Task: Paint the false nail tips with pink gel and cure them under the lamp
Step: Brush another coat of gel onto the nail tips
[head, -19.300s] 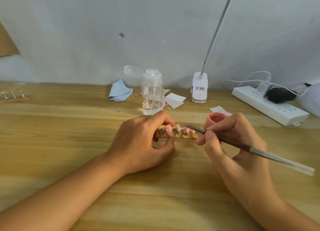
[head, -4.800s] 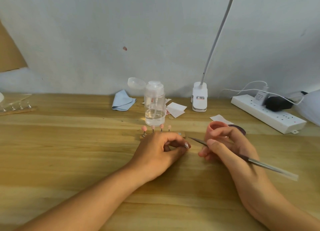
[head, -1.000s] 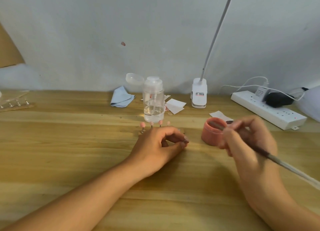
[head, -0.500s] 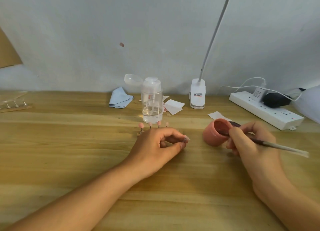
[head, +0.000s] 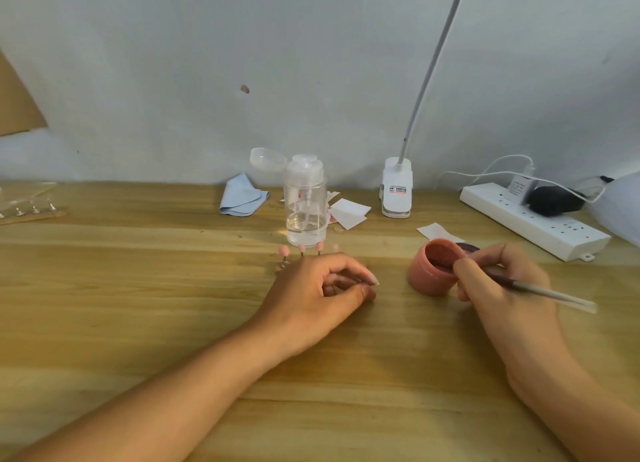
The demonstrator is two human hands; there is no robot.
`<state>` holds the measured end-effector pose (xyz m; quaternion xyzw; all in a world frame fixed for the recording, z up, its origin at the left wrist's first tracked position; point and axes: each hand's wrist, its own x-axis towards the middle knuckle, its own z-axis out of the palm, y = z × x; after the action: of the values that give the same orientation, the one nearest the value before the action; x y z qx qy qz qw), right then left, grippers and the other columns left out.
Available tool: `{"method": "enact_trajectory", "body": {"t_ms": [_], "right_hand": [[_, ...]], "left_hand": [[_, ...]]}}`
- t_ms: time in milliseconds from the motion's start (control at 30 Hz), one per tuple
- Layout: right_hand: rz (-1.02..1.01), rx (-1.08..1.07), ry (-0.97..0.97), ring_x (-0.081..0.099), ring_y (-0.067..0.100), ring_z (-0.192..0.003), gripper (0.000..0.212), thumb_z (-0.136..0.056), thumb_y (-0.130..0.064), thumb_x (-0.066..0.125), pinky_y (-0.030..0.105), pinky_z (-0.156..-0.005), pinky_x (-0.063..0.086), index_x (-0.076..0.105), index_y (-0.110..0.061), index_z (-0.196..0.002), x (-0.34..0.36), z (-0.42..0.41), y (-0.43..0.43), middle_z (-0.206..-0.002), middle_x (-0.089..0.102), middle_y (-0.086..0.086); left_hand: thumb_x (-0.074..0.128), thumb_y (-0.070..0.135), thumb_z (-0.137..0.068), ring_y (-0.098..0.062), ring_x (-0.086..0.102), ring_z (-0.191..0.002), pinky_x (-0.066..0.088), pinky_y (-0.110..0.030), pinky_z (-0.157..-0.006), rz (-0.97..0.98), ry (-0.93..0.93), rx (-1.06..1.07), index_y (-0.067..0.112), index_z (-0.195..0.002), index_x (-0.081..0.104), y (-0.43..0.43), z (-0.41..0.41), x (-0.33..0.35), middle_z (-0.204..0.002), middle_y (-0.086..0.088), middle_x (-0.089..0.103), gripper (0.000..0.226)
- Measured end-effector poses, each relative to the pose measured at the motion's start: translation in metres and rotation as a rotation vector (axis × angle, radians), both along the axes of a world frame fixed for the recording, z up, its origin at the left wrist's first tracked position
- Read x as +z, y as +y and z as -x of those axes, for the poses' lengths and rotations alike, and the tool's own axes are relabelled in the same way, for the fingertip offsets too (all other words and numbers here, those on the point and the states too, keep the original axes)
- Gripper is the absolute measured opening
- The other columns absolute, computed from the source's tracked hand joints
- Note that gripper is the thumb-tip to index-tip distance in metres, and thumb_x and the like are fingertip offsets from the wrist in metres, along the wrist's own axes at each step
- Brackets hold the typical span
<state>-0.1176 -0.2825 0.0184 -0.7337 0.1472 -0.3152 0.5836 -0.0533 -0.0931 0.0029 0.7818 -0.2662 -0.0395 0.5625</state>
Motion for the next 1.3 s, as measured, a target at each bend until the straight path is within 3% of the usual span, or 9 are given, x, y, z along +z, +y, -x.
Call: {"method": "enact_trajectory", "body": {"t_ms": [67, 200, 300, 400, 533, 733, 900, 1200, 1300], "right_hand": [[0.001, 0.012, -0.043, 0.047, 0.002, -0.050, 0.012, -0.087, -0.010, 0.062, 0.022, -0.055, 0.036, 0.056, -0.009, -0.077, 0.001, 0.001, 0.000, -0.050, 0.057, -0.010], [-0.065, 0.077, -0.219, 0.041, 0.016, -0.057, 0.011, -0.087, -0.010, 0.052, 0.029, -0.057, 0.034, 0.047, -0.003, -0.081, 0.005, 0.008, 0.006, -0.056, 0.048, 0.005], [-0.171, 0.286, -0.298, 0.055, 0.018, -0.057, 0.004, -0.083, -0.001, 0.049, 0.023, -0.055, 0.044, 0.048, -0.003, -0.080, 0.009, 0.014, 0.021, -0.068, 0.061, 0.016], [-0.202, 0.409, -0.192, 0.061, 0.018, -0.059, 0.012, -0.086, 0.010, 0.058, 0.022, -0.054, 0.045, 0.051, 0.002, -0.080, 0.004, 0.016, 0.031, -0.081, 0.061, 0.024], [-0.179, 0.397, -0.078, 0.052, 0.014, -0.055, 0.017, -0.087, 0.012, 0.051, 0.018, -0.051, 0.042, 0.047, 0.000, -0.075, 0.001, 0.018, 0.029, -0.059, 0.063, 0.009], [-0.173, 0.419, -0.020, 0.052, 0.012, -0.053, 0.014, -0.088, 0.007, 0.052, 0.016, -0.052, 0.045, 0.046, 0.001, -0.078, 0.003, 0.017, 0.031, -0.061, 0.068, 0.013], [-0.137, 0.406, -0.007, 0.052, 0.011, -0.054, 0.015, -0.088, 0.006, 0.054, 0.016, -0.052, 0.045, 0.047, -0.001, -0.076, 0.001, 0.016, 0.030, -0.062, 0.069, 0.013], [-0.143, 0.427, -0.008, 0.052, 0.011, -0.056, 0.012, -0.088, 0.003, 0.055, 0.017, -0.053, 0.046, 0.047, 0.004, -0.080, 0.001, 0.015, 0.031, -0.066, 0.071, 0.012], [-0.161, 0.413, -0.014, 0.051, 0.010, -0.055, 0.012, -0.087, 0.005, 0.053, 0.016, -0.052, 0.044, 0.046, 0.004, -0.077, 0.002, 0.016, 0.030, -0.062, 0.068, 0.012]], "left_hand": [[0.069, 0.006, -0.089, -0.007, 0.071, -0.088, 0.045, -0.010, -0.072, 0.003, 0.001, 0.002, 0.021, -0.089, 0.073, 0.000, -0.001, -0.001, -0.087, 0.006, 0.077, 0.016], [0.072, 0.007, -0.087, 0.001, 0.068, -0.079, 0.040, -0.006, -0.065, 0.002, -0.005, 0.015, 0.020, -0.088, 0.072, -0.001, -0.001, -0.001, -0.088, 0.006, 0.077, 0.012], [0.075, 0.008, -0.086, 0.005, 0.065, -0.073, 0.036, 0.000, -0.065, -0.008, -0.018, 0.029, 0.015, -0.088, 0.071, -0.002, -0.002, 0.000, -0.087, 0.008, 0.076, 0.008], [0.076, 0.009, -0.085, 0.002, 0.067, -0.071, 0.027, 0.011, -0.066, -0.031, -0.041, 0.046, 0.013, -0.086, 0.070, -0.002, -0.002, 0.000, -0.084, 0.011, 0.075, 0.008], [0.075, 0.008, -0.086, 0.010, 0.059, -0.064, 0.036, -0.004, -0.061, 0.010, 0.001, 0.001, 0.007, -0.090, 0.069, -0.001, -0.001, -0.002, -0.087, 0.003, 0.077, 0.007], [0.075, 0.010, -0.086, 0.007, 0.065, -0.072, 0.043, -0.015, -0.071, -0.003, 0.006, 0.002, 0.013, -0.089, 0.069, -0.001, -0.001, -0.002, -0.088, 0.004, 0.078, 0.007], [0.075, 0.010, -0.086, 0.010, 0.062, -0.069, 0.040, -0.008, -0.066, -0.004, 0.007, 0.001, 0.013, -0.089, 0.069, 0.000, -0.001, -0.003, -0.088, 0.004, 0.078, 0.007], [0.075, 0.012, -0.086, 0.007, 0.054, -0.058, 0.038, -0.016, -0.062, -0.019, -0.008, 0.002, 0.019, -0.086, 0.068, -0.001, 0.001, 0.000, -0.087, 0.004, 0.078, 0.010], [0.075, 0.012, -0.086, 0.008, 0.056, -0.060, 0.039, -0.017, -0.068, -0.017, 0.002, 0.003, 0.015, -0.088, 0.069, -0.001, 0.001, 0.000, -0.088, 0.005, 0.078, 0.007]]}}
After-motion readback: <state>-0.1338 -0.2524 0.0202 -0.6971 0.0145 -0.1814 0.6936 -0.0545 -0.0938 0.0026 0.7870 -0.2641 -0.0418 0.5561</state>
